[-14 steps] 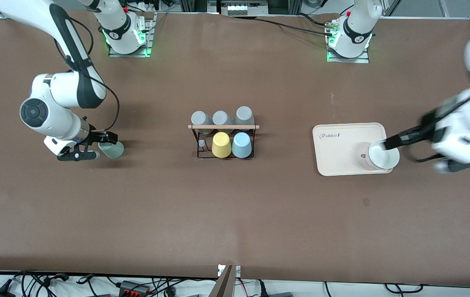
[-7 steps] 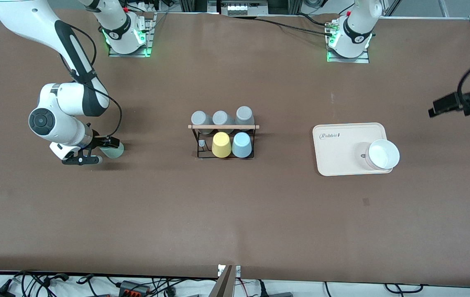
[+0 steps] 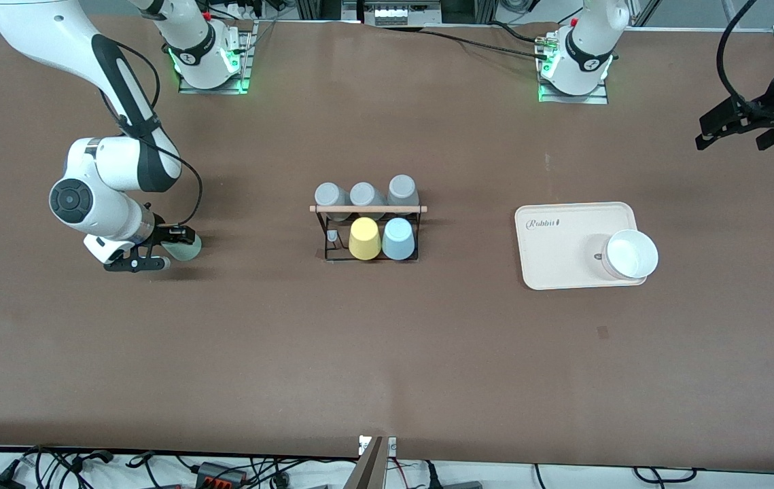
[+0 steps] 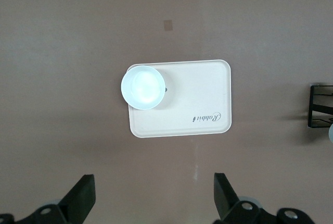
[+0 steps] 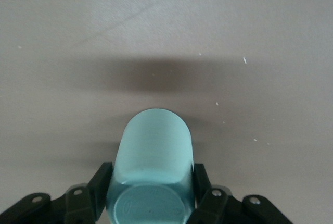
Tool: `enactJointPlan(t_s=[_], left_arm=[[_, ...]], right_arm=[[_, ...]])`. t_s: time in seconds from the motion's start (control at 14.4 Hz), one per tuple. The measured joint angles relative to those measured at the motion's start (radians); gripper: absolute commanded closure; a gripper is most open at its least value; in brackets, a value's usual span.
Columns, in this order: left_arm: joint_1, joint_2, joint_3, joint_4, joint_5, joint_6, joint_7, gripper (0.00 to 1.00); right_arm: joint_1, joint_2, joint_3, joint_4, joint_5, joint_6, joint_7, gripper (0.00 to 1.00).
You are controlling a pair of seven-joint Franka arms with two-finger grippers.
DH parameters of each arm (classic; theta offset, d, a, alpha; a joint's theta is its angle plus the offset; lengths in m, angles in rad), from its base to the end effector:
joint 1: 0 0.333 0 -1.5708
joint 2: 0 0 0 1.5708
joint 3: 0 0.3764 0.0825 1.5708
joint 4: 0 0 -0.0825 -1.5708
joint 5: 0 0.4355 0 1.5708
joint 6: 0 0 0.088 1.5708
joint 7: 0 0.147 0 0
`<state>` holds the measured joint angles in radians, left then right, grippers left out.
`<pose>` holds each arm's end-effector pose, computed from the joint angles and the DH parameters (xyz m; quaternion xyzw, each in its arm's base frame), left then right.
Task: Hang scattered cups on rack with three cups
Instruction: 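Lift the teal cup with the right gripper and carry it to the rack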
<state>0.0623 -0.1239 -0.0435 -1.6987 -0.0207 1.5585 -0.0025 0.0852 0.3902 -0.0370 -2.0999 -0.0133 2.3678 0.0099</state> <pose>0.5568 0.0059 0.6490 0.9999 0.0108 -0.0081 0.0077 0.6179 0.0291 0.1970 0.9978 0.0251 -0.0607 0.0132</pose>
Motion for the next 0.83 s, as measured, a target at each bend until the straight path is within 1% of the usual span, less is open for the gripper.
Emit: enactJointPlan(t_s=[0.14, 0.21, 0.28, 0.42, 0.55, 0.69, 0.83], left_arm=[[0.002, 0.0, 0.005, -0.002, 0.0, 0.006, 0.001, 0.0], [0.003, 0.0, 0.006, 0.0, 0.003, 0.012, 0.002, 0.0], [0.004, -0.001, 0.008, 0.008, 0.008, 0.017, 0.002, 0.0], [0.006, -0.002, 0.009, 0.038, 0.012, 0.02, 0.002, 0.0], [0.005, -0.003, 0.008, 0.067, 0.012, 0.014, 0.002, 0.0], [0.005, -0.004, 0.008, 0.083, 0.012, 0.0, 0.001, 0.0], [0.005, 0.004, 0.009, 0.084, 0.012, -0.002, 0.001, 0.0]], right_arm=[[0.014, 0.001, 0.003, 0.009, 0.0, 0.002, 0.0, 0.7], [0.021, -0.003, 0.004, 0.029, 0.0, -0.007, 0.0, 0.71], [0.032, -0.012, 0.006, 0.066, 0.0, -0.044, 0.0, 0.72], [0.069, -0.036, 0.009, 0.19, 0.0, -0.188, 0.002, 0.72], [0.127, -0.05, 0.012, 0.343, 0.002, -0.334, 0.063, 0.72], [0.209, -0.04, 0.015, 0.472, 0.004, -0.423, 0.182, 0.72], [0.304, -0.005, 0.018, 0.551, 0.012, -0.454, 0.347, 0.72]])
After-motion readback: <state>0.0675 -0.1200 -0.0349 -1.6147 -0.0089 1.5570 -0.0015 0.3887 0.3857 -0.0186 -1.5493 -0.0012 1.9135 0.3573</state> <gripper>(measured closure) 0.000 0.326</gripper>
